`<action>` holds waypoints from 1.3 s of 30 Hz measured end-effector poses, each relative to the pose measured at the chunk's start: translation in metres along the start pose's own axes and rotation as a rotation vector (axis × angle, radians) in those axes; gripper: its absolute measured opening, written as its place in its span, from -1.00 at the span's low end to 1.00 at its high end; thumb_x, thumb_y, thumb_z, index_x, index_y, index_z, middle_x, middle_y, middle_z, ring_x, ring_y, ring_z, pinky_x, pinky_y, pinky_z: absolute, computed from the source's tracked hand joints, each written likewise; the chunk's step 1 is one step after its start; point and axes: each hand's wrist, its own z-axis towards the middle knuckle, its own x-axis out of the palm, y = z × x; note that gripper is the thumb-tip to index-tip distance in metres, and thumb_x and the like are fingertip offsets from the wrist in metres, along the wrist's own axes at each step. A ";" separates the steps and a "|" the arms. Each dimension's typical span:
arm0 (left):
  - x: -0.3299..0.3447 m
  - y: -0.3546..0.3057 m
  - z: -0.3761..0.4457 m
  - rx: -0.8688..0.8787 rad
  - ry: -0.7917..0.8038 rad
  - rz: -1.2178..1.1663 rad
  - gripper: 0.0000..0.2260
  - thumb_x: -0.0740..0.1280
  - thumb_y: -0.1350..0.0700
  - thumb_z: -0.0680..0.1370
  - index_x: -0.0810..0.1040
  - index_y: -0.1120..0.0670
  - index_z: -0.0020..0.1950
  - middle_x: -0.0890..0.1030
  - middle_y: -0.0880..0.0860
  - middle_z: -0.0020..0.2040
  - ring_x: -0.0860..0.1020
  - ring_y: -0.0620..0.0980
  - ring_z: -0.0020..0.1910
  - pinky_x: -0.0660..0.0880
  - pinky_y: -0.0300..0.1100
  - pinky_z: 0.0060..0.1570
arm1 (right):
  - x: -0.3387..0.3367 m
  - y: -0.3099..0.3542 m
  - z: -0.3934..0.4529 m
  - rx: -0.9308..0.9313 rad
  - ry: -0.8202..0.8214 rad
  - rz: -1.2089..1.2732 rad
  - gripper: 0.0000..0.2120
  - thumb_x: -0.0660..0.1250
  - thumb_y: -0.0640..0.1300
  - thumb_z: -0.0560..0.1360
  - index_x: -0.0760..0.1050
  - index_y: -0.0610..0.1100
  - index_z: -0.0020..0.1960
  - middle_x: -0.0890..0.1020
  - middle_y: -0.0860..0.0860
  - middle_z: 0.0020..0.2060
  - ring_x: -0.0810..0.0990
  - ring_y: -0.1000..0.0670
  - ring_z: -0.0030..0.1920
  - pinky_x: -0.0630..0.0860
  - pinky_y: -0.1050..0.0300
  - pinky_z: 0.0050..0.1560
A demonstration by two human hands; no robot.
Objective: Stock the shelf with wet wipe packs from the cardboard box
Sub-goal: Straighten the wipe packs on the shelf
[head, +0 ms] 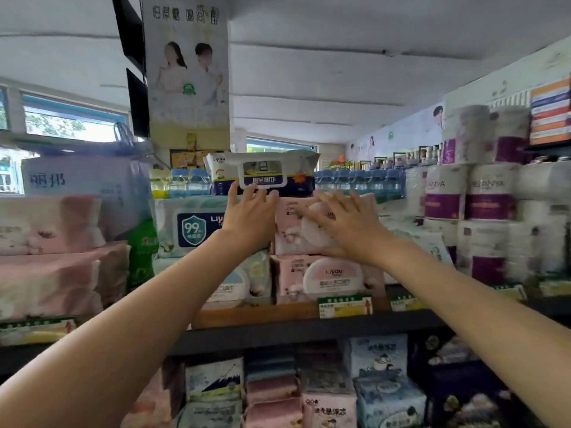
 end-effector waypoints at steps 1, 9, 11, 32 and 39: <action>0.000 -0.002 0.008 -0.033 0.000 -0.032 -0.63 0.11 0.09 0.60 0.24 0.10 0.41 0.31 0.10 0.43 0.22 0.11 0.45 -0.08 0.16 0.45 | 0.001 -0.002 0.002 -0.030 -0.013 -0.017 -0.27 0.12 0.32 0.47 -0.23 0.26 0.47 -0.06 -0.07 0.51 -0.05 -0.17 0.49 -0.14 -0.17 0.45; 0.008 -0.009 0.027 -0.175 -0.065 -0.230 -0.71 0.17 0.15 0.58 0.37 0.12 0.30 0.39 0.14 0.28 0.41 0.16 0.24 0.32 0.04 0.25 | 0.016 -0.007 0.010 -0.075 -0.187 0.002 -0.33 0.20 0.23 0.48 -0.07 0.25 0.47 0.14 -0.13 0.41 0.17 -0.23 0.36 0.17 -0.18 0.31; 0.008 -0.018 0.015 -0.190 -0.158 -0.291 -0.66 0.16 0.15 0.57 0.31 0.11 0.36 0.34 0.14 0.33 0.36 0.16 0.29 0.27 0.04 0.30 | 0.012 -0.015 0.014 -0.142 -0.155 0.040 -0.29 0.23 0.25 0.46 -0.07 0.24 0.48 0.14 -0.11 0.40 0.17 -0.21 0.36 0.19 -0.16 0.31; 0.032 -0.036 -0.034 0.062 -0.042 -0.081 -0.24 0.34 -0.06 0.49 -0.21 -0.30 0.37 -0.24 -0.02 0.54 0.07 0.07 0.52 -0.13 0.14 0.46 | 0.032 -0.078 -0.017 -0.176 -0.064 0.032 -0.04 0.33 0.32 0.34 -0.25 0.20 0.48 -0.12 -0.07 0.48 -0.14 -0.19 0.48 -0.14 -0.21 0.44; 0.012 -0.022 -0.038 0.054 -0.156 -0.132 -0.45 0.28 0.01 0.47 0.21 -0.08 0.43 0.19 -0.02 0.48 0.25 0.08 0.41 0.05 0.00 0.42 | 0.000 -0.067 -0.002 -0.088 -0.264 0.349 -0.48 0.13 0.28 0.49 0.38 0.05 0.34 0.34 -0.04 0.35 0.25 -0.10 0.34 0.12 -0.09 0.36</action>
